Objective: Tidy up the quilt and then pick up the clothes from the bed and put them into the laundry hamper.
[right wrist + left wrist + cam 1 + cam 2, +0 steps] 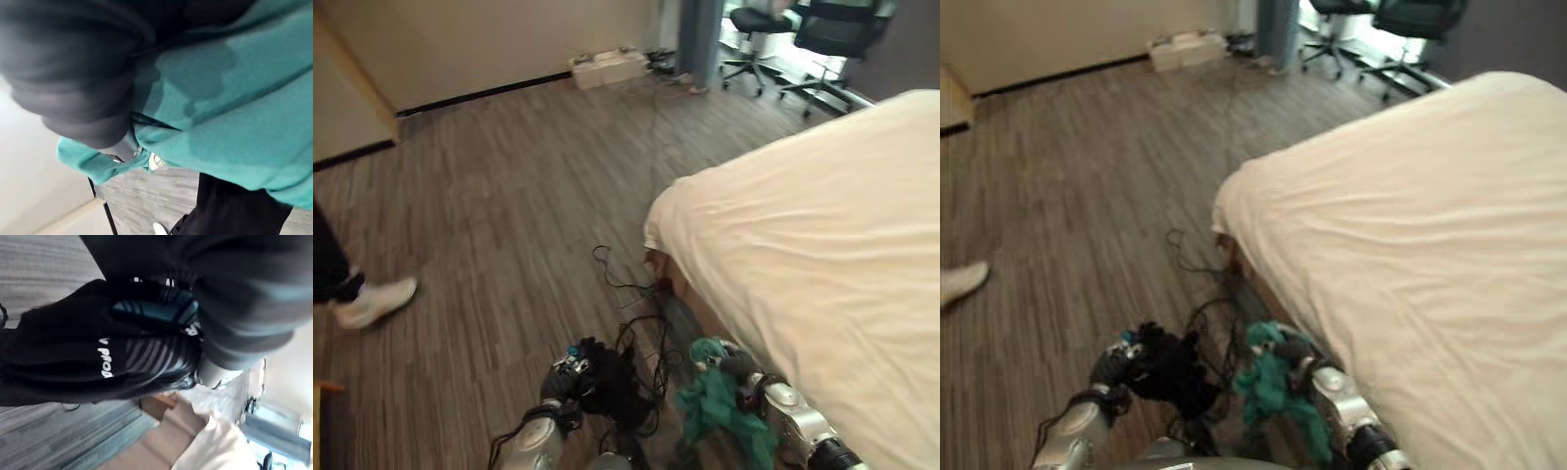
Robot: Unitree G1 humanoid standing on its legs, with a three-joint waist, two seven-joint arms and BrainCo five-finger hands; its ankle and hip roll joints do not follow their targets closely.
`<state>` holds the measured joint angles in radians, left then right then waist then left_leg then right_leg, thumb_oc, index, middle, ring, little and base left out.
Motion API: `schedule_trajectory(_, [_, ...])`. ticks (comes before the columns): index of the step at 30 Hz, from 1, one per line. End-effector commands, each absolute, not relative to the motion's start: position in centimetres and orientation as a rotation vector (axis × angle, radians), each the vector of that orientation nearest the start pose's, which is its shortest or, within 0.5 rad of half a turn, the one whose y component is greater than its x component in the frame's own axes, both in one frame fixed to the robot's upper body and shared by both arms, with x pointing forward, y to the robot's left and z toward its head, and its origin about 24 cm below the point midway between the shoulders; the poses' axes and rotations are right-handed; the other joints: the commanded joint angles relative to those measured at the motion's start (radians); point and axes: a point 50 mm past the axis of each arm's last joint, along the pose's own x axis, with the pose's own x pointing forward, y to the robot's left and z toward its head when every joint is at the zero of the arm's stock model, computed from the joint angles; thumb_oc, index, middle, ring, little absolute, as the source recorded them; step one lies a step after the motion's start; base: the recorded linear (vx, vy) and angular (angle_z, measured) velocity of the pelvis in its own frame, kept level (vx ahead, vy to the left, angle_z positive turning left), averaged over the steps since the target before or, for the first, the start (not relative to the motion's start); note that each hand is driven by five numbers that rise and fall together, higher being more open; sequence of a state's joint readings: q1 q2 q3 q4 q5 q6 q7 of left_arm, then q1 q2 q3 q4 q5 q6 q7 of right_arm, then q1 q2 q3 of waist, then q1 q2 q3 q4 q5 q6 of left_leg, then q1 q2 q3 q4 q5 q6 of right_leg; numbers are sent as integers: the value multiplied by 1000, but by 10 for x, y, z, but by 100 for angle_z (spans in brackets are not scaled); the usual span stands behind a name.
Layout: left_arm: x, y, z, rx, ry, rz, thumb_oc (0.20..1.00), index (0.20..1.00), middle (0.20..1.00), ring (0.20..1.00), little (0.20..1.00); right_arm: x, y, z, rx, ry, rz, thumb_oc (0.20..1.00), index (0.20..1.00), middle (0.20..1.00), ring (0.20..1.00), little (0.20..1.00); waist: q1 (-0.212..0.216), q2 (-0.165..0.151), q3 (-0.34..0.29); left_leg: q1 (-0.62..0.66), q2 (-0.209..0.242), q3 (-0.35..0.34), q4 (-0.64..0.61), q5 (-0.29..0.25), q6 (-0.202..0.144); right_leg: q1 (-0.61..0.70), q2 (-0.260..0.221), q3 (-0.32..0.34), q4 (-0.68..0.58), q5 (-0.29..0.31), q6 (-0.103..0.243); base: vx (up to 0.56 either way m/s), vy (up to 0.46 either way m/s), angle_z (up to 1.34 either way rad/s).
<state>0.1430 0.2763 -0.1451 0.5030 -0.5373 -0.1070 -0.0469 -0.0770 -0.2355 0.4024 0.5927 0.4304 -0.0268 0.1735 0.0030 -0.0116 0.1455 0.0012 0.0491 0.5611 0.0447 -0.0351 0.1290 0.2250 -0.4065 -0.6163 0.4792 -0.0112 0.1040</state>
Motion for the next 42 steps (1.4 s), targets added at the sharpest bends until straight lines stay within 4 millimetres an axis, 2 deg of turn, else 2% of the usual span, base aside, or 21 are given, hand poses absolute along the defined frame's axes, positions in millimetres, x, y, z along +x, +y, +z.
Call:
schedule_trajectory(1, [213, 196, -49, -168, 352, -58, 200, 200, 200, 200, 200, 227, -132, -60, 150, 464, 335, 200, 200, 200, 200, 200, -40, -2, 63, 64, 68, -165, -96, 69, -141, -219, 90, 278, -87, 122, 56, 152, 95, 160])
schedule_trajectory(3, [218, 190, -48, -190, 338, -65, 200, 200, 200, 200, 200, 222, -148, -65, 180, 476, 237, 200, 200, 200, 200, 200, -42, 16, 63, 34, 39, -279, -114, 85, -134, -296, 222, 452, -174, 45, 45, 186, -6, 220])
schedule_trajectory(6, [221, 194, -47, -172, 322, -33, 200, 200, 200, 200, 200, 199, -176, -75, 177, 500, 85, 200, 200, 200, 200, 200, -44, 14, 56, 29, -27, -464, -103, 60, -123, -284, 303, 620, -404, 12, 25, 242, -106, 186])
schedule_trajectory(7, [221, 194, -47, -172, 322, -33, 200, 200, 200, 200, 200, 199, -176, -75, 177, 500, 85, 200, 200, 200, 200, 200, -44, 14, 54, 26, -27, -465, -102, 61, -123, -285, 303, 620, -406, 14, 25, 119, -110, 235])
schedule_trajectory(8, [225, 191, -45, -166, 316, -26, 200, 200, 200, 200, 200, 205, -183, -73, 125, 485, 28, 200, 200, 200, 200, 200, -20, -1, 60, 11, -34, -481, -63, 52, -128, -287, 264, 560, -386, 74, 28, 86, -87, 171])
schedule_trajectory(15, [213, 199, -71, -136, 435, 114, 200, 200, 200, 200, 200, 193, -199, -79, 4, 504, -96, 200, 200, 200, 200, 200, 10, -8, 23, 49, -33, -512, -60, 26, -133, -165, 251, 469, -509, 84, 28, 173, -81, 76])
schedule_trajectory(16, [144, 197, -149, 210, 988, 80, 200, 200, 200, 200, 200, 128, -219, -144, -358, 979, -82, 200, 200, 200, 200, 200, -17, -4, -1, 132, -15, -413, -132, 41, -155, -153, 316, 470, -452, 1, 20, 32, 8, 12])
schedule_trajectory(19, [148, 201, -147, 201, 976, 105, 200, 200, 200, 200, 200, 141, -218, -139, -373, 945, -75, 200, 200, 200, 200, 200, -4, 5, 19, 126, -8, -399, -132, 39, -150, -215, 305, 452, -366, -3, 38, -1, -28, -11])
schedule_trajectory(20, [153, 209, -144, 207, 962, 131, 200, 200, 200, 200, 200, 153, -215, -136, -368, 918, -64, 200, 200, 200, 200, 200, 14, 10, 34, 127, 7, -370, -132, 36, -160, -246, 271, 361, -341, 8, 48, -8, -84, -42])
schedule_trajectory(21, [153, 209, -144, 207, 962, 131, 200, 200, 200, 200, 200, 153, -215, -136, -368, 918, -64, 200, 200, 200, 200, 200, 13, 10, 34, 127, 7, -371, -132, 36, -160, -245, 271, 360, -341, 8, 48, 144, -222, -104])
schedule_trajectory(22, [151, 214, -144, 228, 971, 134, 200, 200, 200, 200, 200, 149, -216, -137, -355, 920, -71, 200, 200, 200, 200, 200, 13, 7, 21, 151, 24, -355, -132, 45, -175, -201, 294, 337, -423, -3, 20, 205, -216, -98])
schedule_trajectory(24, [149, 216, -144, 216, 972, 147, 200, 200, 200, 200, 200, 151, -222, -135, -360, 916, -77, 200, 200, 200, 200, 200, 22, 3, 25, 104, 48, -331, 34, 40, -203, -158, 296, 321, -492, -3, -6, 177, -254, -37])
schedule_trajectory(26, [155, 214, -142, 204, 949, 153, 200, 200, 200, 200, 200, 160, -230, -126, -359, 858, -115, 200, 200, 200, 200, 200, 37, 1, 67, -27, 127, -337, 340, 128, -238, -89, 320, 303, -549, -10, -61, 129, -280, 12])
schedule_trajectory(28, [155, 211, -141, 189, 938, 168, 200, 200, 200, 200, 200, 165, -234, -121, -356, 834, -128, 200, 200, 200, 200, 200, 56, 7, 88, -105, 133, -332, 450, 144, -228, -45, 331, 293, -566, -47, -78, 230, -142, 35])
schedule_trajectory(31, [155, 212, -141, 168, 932, 187, 200, 200, 200, 200, 200, 172, -233, -116, -339, 798, -129, 200, 200, 200, 200, 200, 92, -3, 91, -193, 86, -270, 305, 97, -207, -1, 320, 312, -566, -92, -50, 360, 31, -17])
schedule_trajectory(33, [153, 213, -141, 172, 932, 180, 200, 200, 200, 200, 200, 176, -233, -114, -335, 782, -130, 200, 200, 200, 200, 200, 109, 10, 78, -202, 70, -205, 102, 151, -212, 24, 323, 310, -566, -118, -22, 572, 152, -7])
schedule_trajectory(35, [148, 218, -143, 187, 950, 189, 200, 200, 200, 200, 200, 182, -228, -113, -324, 771, -118, 200, 200, 200, 200, 200, 119, 17, 68, -249, 97, -75, -86, 177, -223, 90, 320, 292, -566, -179, 7, 710, 207, 23])
schedule_trajectory(38, [136, 228, -146, 178, 989, 237, 200, 200, 200, 200, 200, 189, -217, -112, -308, 752, -83, 200, 200, 200, 200, 200, 148, -9, 53, -289, 137, 3, -78, 206, -218, 153, 317, 300, -566, -206, 19, 698, 144, -27])
schedule_trajectory(39, [131, 231, -147, 176, 1004, 251, 200, 200, 200, 200, 200, 187, -214, -114, -303, 761, -65, 200, 200, 200, 200, 200, 152, -19, 41, -273, 130, 1, -69, 215, -209, 167, 316, 308, -566, -197, 26, 690, 145, -42])
schedule_trajectory(40, [124, 237, -149, 184, 1034, 272, 200, 200, 200, 200, 200, 182, -207, -118, -294, 775, -47, 200, 200, 200, 200, 200, 178, -59, 20, -259, 95, -34, -61, 243, -179, 154, 292, 324, -446, -119, 58, 927, 224, -42])
schedule_trajectory(42, [119, 242, -150, 179, 1062, 292, 200, 200, 200, 200, 200, 176, -202, -124, -251, 805, -48, 200, 200, 200, 200, 200, 198, -100, 27, -228, 39, -69, -44, 187, -128, 85, 235, 340, -196, 86, 151, 660, 238, -12])
